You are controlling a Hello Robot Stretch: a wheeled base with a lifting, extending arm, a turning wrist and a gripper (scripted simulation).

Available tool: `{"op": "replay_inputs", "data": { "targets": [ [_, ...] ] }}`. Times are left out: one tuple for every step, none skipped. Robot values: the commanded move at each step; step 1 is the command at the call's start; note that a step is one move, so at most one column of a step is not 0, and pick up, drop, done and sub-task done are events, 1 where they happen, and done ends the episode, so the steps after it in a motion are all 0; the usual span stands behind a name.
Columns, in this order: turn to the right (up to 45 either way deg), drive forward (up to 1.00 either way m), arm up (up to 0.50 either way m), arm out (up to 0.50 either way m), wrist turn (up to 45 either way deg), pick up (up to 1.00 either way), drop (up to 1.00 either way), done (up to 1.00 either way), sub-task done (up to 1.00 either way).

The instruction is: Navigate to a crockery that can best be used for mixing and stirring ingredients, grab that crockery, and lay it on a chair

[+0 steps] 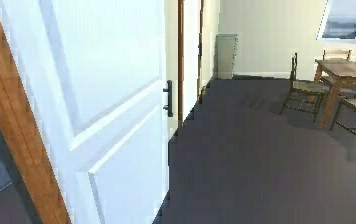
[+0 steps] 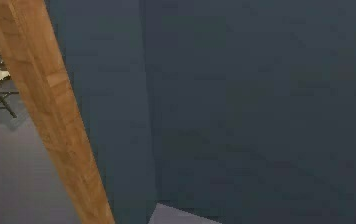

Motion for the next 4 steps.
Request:
{"op": "replay_inputs", "data": {
  "targets": [
    [3.0, 0.0, 0.0, 0.0, 0.0, 0.0, 0.0, 0.0, 0.0],
    [0.0, 0.1, 0.0, 0.0, 0.0, 0.0, 0.0, 0.0, 0.0],
    [12.0, 0.0, 0.0, 0.0, 0.0, 0.0, 0.0, 0.0, 0.0],
    [0.0, 0.45, 0.0, 0.0, 0.0, 0.0, 0.0, 0.0, 0.0]
  ]
}}
